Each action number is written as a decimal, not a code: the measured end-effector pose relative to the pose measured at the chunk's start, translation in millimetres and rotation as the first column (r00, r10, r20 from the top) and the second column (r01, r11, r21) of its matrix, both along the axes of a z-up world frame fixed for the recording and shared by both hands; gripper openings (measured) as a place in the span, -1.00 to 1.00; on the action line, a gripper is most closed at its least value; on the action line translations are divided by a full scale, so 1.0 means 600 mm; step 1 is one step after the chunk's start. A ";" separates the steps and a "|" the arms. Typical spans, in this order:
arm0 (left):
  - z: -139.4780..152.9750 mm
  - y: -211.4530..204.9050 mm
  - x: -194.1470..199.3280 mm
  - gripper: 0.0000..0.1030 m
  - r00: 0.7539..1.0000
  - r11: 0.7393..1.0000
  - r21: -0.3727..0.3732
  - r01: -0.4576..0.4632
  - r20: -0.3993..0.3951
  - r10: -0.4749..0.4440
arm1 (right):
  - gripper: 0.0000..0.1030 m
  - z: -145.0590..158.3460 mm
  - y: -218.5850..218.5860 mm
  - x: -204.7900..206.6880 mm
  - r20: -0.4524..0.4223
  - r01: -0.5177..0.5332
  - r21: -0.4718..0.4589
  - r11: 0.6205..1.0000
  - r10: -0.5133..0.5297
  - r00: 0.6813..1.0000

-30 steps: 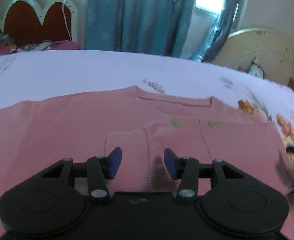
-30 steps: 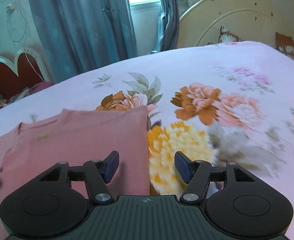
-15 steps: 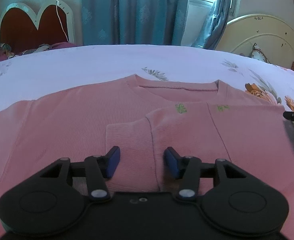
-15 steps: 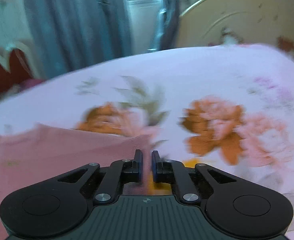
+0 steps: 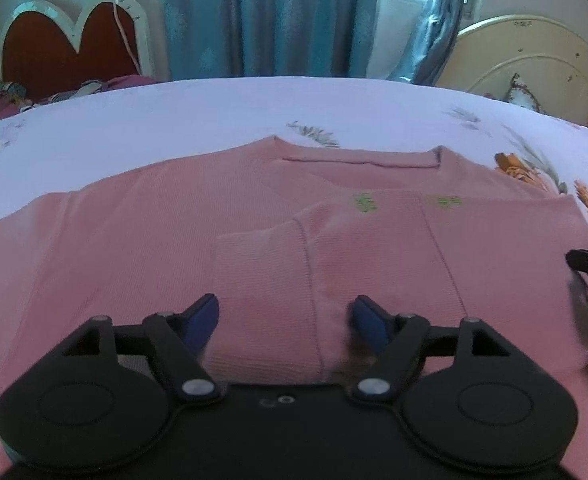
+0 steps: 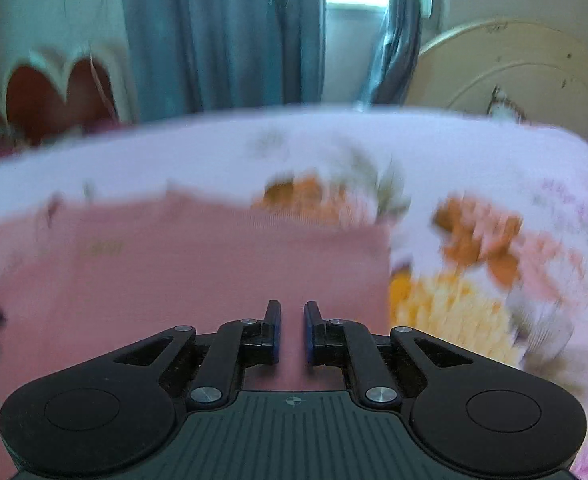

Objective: Fold small clothes
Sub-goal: 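Open the right gripper and withdraw it from the folded sleeve, then reach the left gripper to the other sleeve cuff and grasp it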

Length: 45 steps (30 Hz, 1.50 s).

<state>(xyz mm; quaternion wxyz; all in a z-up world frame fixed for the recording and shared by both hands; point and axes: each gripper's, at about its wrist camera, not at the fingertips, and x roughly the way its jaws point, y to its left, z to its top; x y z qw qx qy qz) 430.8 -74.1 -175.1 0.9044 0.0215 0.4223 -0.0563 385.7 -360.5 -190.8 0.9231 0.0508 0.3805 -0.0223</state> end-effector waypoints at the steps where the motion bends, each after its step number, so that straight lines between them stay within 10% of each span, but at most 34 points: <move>1: 0.003 0.006 0.001 0.43 1.000 1.000 -0.022 -0.013 -0.021 0.013 | -0.79 0.003 0.001 0.000 -0.012 0.009 0.008 1.000 -0.009 1.000; 3: 0.012 0.017 -0.004 0.43 0.999 0.998 -0.052 -0.038 -0.028 0.037 | -0.72 0.018 0.008 -0.005 -0.009 0.005 0.035 0.999 -0.005 1.000; 7: 0.021 0.035 -0.022 0.43 0.998 0.997 -0.048 -0.053 -0.024 0.051 | 0.13 0.033 0.052 -0.030 0.031 -0.057 0.030 0.998 0.056 0.998; 27: 0.057 0.271 -0.090 0.47 0.954 0.944 -0.137 -0.301 -0.048 0.297 | 0.12 0.060 0.289 -0.018 0.026 -0.269 0.121 0.956 0.267 0.963; 45: 0.058 0.505 -0.133 0.45 0.829 0.817 -0.148 -0.557 -0.047 0.557 | -0.12 0.052 0.406 0.029 0.015 -0.285 0.112 0.952 0.285 0.958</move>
